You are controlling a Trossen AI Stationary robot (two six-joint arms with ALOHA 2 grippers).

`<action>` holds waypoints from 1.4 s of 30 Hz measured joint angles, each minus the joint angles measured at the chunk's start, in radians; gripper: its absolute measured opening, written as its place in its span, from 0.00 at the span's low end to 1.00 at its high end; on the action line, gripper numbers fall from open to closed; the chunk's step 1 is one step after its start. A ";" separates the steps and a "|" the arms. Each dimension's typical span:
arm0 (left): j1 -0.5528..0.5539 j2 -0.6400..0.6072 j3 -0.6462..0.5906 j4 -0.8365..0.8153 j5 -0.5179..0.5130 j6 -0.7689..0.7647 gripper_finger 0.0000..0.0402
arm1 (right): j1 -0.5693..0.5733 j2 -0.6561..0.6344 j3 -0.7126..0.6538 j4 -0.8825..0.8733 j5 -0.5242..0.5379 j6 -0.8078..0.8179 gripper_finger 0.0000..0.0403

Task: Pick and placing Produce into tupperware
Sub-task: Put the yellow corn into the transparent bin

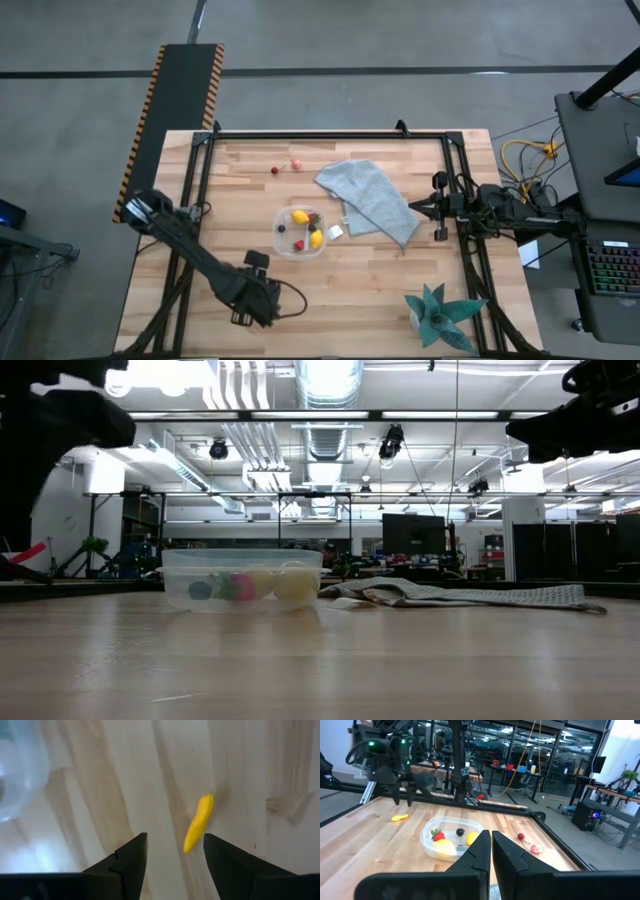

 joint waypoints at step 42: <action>-0.019 0.084 -0.137 0.204 0.082 -0.099 0.45 | 0.000 -0.001 0.000 -0.019 -0.002 0.003 0.02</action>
